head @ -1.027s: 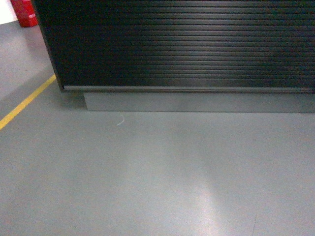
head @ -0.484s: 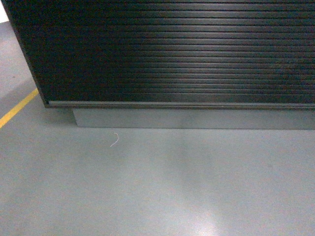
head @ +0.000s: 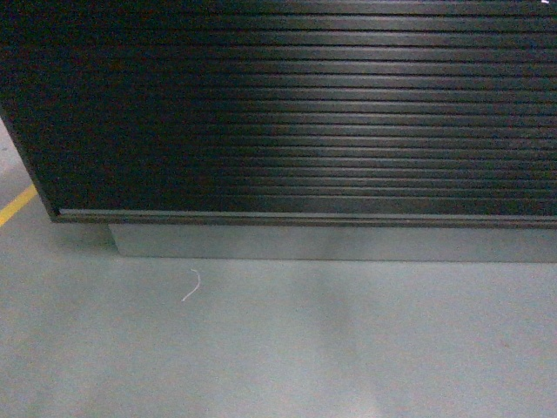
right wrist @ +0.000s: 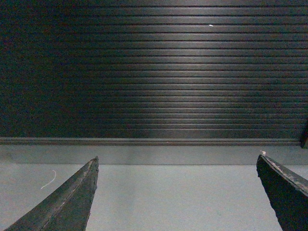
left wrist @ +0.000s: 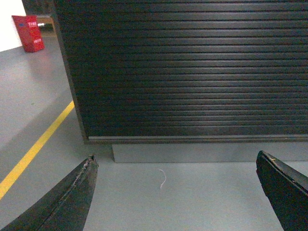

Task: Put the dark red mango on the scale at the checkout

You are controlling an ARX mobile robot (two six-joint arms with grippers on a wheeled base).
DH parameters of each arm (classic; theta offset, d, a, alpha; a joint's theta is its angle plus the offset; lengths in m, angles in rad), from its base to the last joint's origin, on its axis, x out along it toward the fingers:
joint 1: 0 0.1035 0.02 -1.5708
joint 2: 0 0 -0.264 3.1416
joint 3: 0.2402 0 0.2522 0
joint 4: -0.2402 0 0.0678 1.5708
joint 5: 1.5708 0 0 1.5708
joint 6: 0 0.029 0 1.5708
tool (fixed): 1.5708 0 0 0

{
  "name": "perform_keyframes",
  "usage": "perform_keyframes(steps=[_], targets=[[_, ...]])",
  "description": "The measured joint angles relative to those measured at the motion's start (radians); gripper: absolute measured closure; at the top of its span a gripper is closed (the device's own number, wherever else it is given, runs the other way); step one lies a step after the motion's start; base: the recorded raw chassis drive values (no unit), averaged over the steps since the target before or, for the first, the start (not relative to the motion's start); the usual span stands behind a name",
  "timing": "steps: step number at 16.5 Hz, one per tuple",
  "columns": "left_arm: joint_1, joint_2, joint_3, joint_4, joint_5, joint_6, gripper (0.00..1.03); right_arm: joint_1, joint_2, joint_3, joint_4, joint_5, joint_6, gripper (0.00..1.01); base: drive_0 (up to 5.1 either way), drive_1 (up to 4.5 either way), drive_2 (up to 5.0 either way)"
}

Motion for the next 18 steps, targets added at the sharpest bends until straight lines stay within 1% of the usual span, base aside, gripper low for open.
perform_keyframes(steps=[11, 18], targets=[[0.000, 0.000, 0.000, -0.002, 0.002, 0.000, 0.05, 0.000, 0.000, 0.000, -0.004, 0.000, 0.000, 0.03, 0.0, 4.28, -4.4], [0.000, 0.000, 0.000, 0.001, 0.002, 0.000, 0.05, 0.000, 0.000, 0.000, -0.003, 0.000, 0.000, 0.03, 0.0, 2.55, -2.6]])
